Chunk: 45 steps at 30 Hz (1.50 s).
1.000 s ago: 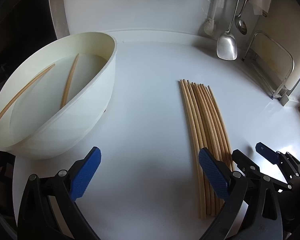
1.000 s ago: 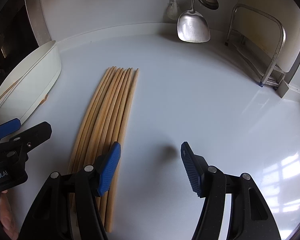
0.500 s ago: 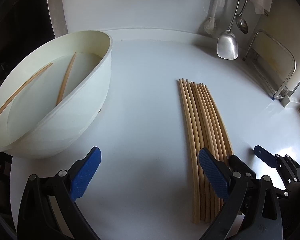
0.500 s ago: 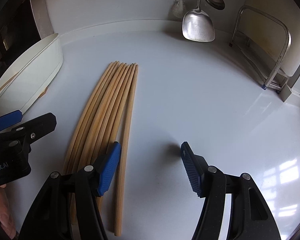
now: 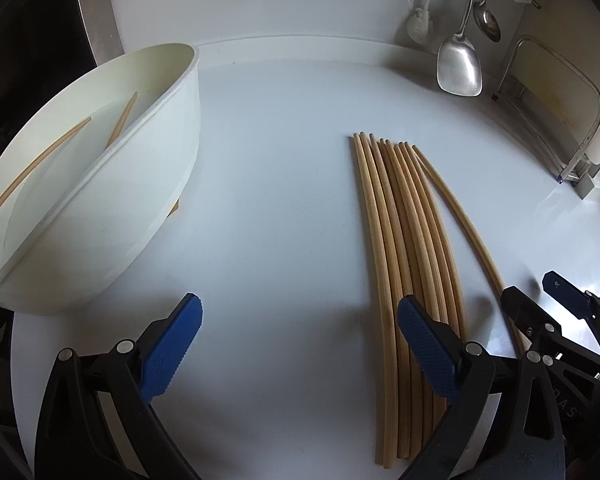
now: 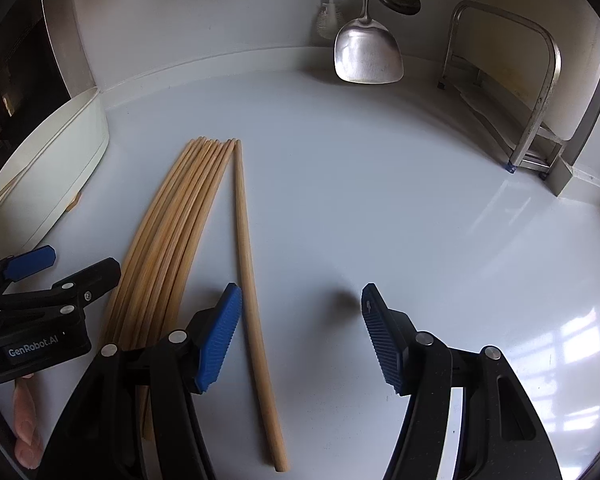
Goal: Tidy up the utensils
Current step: 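Close the left tool on a chopstick while the right tool grasps another chopstick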
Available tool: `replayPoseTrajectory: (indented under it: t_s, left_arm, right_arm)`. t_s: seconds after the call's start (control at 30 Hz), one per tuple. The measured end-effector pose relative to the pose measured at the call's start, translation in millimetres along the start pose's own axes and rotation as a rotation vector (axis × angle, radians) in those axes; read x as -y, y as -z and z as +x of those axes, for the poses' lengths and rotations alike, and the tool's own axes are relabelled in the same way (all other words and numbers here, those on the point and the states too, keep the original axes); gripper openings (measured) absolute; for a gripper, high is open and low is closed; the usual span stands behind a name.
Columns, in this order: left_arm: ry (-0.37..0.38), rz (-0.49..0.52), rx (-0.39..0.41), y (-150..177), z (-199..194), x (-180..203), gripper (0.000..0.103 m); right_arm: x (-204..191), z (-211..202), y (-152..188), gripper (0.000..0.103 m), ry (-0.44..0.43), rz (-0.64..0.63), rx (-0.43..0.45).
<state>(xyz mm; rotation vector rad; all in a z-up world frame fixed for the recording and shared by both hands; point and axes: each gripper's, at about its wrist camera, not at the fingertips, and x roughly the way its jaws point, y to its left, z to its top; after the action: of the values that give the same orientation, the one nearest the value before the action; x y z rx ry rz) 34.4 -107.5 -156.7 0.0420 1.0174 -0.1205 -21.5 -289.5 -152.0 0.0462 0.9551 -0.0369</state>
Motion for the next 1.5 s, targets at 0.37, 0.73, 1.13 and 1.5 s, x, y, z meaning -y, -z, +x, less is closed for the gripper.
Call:
replayPoseTrajectory:
  t_s: [0.37,0.73,1.13,1.5]
  left_arm:
    - [-0.016,-0.007,-0.005,2,3,-2,0.096]
    - [-0.036,0.002,-0.020,-1,9,-3,0.097]
    - [-0.003,0.034,0.015,-3,4,6,0.074]
    - [0.062,0.100,0.045,4,-7,22,0.008]
  right_arm:
    - [0,2,-3,0.060,-0.017,-0.007,-0.005]
    - [3,6,-6,0.060,0.004,-0.017,-0.002]
    - [-4,9,-11,0.056,-0.011,-0.077,0.007]
    - [-17,1,-7,0.007,-0.061,-0.153,0.013]
